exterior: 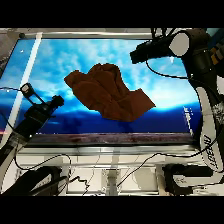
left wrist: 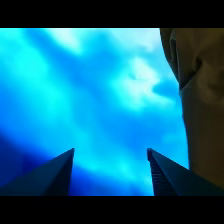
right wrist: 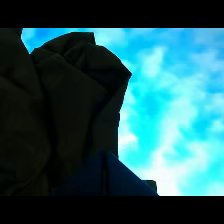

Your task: Fold the clothes and pants, and hang the long-sleeved shirts on hangers.

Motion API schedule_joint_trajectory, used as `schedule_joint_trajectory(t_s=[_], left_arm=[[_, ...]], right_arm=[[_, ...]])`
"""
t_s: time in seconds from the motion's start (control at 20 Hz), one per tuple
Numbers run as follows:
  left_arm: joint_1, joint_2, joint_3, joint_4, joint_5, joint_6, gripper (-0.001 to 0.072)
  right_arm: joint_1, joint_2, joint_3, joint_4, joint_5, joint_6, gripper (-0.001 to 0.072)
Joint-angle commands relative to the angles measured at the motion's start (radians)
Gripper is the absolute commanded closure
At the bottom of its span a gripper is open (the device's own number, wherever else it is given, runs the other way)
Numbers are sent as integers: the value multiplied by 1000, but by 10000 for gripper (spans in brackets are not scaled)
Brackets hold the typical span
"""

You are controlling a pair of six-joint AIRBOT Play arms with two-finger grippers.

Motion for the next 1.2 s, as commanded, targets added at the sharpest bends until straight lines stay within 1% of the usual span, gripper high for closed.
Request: schedule_joint_trajectory(t_s=[0.0,0.1,0.2,0.3,0.4,0.45,0.5,0.55,0.6,0.65,0.7,0.75,0.8,0.85,0.95,1.05,1.15], left_arm=[[-11,-30,1,-29,97,-21,106],[-34,-43,1,-94,146,9,60],[-66,-60,1,-203,193,70,61],[-120,-87,1,-279,212,169,66],[-192,-119,1,-291,209,329,77],[-220,-131,2,-290,203,375,107],[-242,-145,12,-290,174,438,140],[-256,-163,35,-290,111,534,140],[-265,-183,75,-291,13,662,139],[-268,-212,134,-291,-117,800,139],[-266,-242,195,-290,-226,866,139],[-253,-275,259,-295,-298,874,139],[-235,-305,303,-324,-316,880,139],[-211,-339,341,-397,-313,910,139],[-143,-412,394,-629,-314,1017,140],[-47,-468,407,-950,-315,1168,139],[54,-510,407,-1273,-350,1335,139]], right_arm=[[0,-2,0,-15,-32,1,700],[0,-8,0,-21,-20,0,699],[0,-10,0,-21,-16,-5,683],[0,-10,0,-20,-17,-5,683],[0,-10,0,-21,-16,-5,683],[0,-10,0,-21,-16,-5,683],[0,-10,0,-22,-16,-5,683],[0,-10,0,-23,-16,-5,683],[0,-10,0,-23,-16,-5,683],[0,-10,0,-22,-16,-5,684],[0,-10,0,-22,-16,-5,684],[0,-10,0,-22,-16,-5,684],[0,-10,0,-22,-16,-5,684],[0,-10,0,-22,-16,-5,684],[0,-10,0,-23,-8,-5,684],[0,-10,0,-24,5,-6,684],[0,-10,0,-24,7,-6,684]])
